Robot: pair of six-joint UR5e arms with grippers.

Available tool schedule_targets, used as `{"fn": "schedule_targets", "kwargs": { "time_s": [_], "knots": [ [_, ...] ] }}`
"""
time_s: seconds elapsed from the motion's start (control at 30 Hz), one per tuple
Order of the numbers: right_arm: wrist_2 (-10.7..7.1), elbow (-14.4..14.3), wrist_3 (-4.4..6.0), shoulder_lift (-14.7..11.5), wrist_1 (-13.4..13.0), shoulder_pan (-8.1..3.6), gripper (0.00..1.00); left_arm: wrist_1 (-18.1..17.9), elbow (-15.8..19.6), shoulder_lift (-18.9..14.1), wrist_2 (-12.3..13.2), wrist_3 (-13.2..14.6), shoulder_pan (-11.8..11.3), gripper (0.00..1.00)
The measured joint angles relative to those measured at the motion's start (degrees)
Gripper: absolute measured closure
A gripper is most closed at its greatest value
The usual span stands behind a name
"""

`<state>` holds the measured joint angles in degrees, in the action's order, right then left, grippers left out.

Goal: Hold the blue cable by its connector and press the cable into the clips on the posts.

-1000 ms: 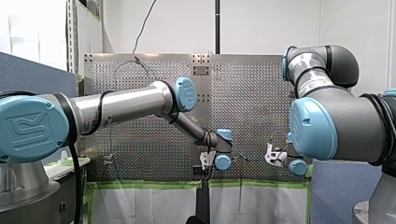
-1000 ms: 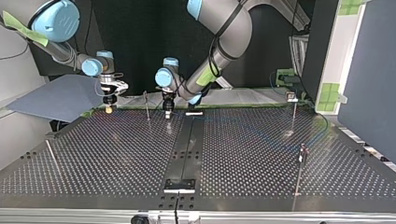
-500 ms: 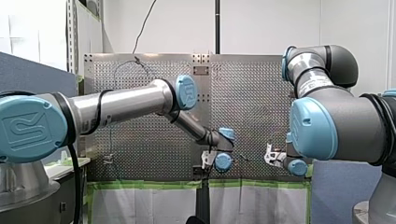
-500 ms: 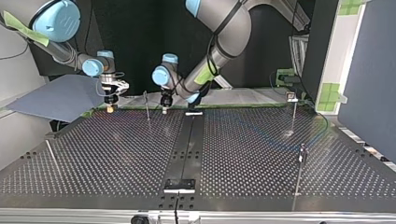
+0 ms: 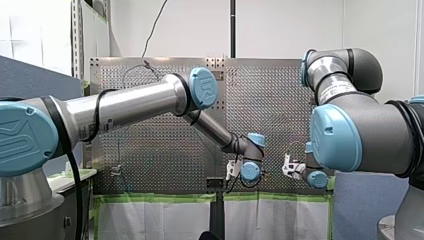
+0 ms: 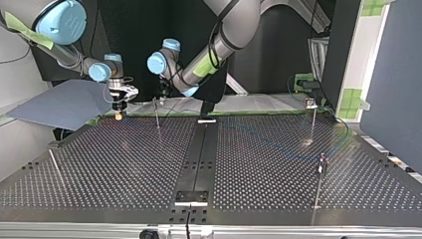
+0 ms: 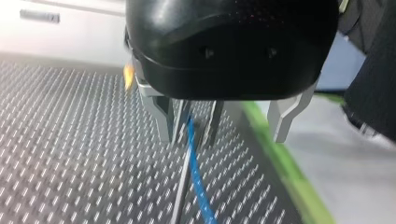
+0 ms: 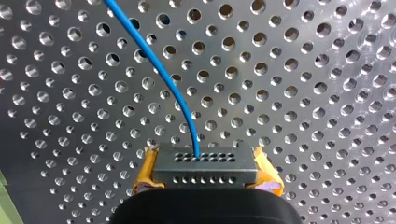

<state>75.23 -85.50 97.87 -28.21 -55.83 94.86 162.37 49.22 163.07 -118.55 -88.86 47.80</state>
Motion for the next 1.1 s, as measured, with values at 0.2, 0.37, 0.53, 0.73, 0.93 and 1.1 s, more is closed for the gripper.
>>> {"fn": "schedule_targets", "kwargs": {
  "time_s": [0.2, 0.37, 0.53, 0.73, 0.93, 1.1],
  "knots": [
    [-0.06, 0.0, 0.19, 0.0, 0.0, 0.14, 1.0, -1.8, 2.4, -0.1, -0.3, 0.0, 1.2, 0.0],
    [-0.08, 0.0, 0.32, 0.0, 0.0, 0.18, 1.0, -3.9, 3.9, -0.7, -0.4, -0.1, 1.7, 0.0],
    [-0.08, 0.0, 0.46, 0.0, 0.0, 0.27, 1.0, -6.3, 4.6, -1.0, -0.1, -1.3, 1.6, 0.0],
    [-0.08, 0.0, 0.51, 0.0, 0.0, 0.34, 1.0, -9.1, 5.7, -1.0, 0.0, -1.9, 1.4, 0.0],
    [-0.08, 0.0, 0.72, 0.0, 0.0, 0.36, 1.0, -11.3, 6.7, -1.1, -0.1, -1.9, 1.2, 0.0],
    [-0.08, 0.0, 0.83, 0.0, 0.0, 0.37, 1.0, -11.8, 7.1, -1.1, 0.0, -1.9, 1.1, 0.0]
  ]
}}
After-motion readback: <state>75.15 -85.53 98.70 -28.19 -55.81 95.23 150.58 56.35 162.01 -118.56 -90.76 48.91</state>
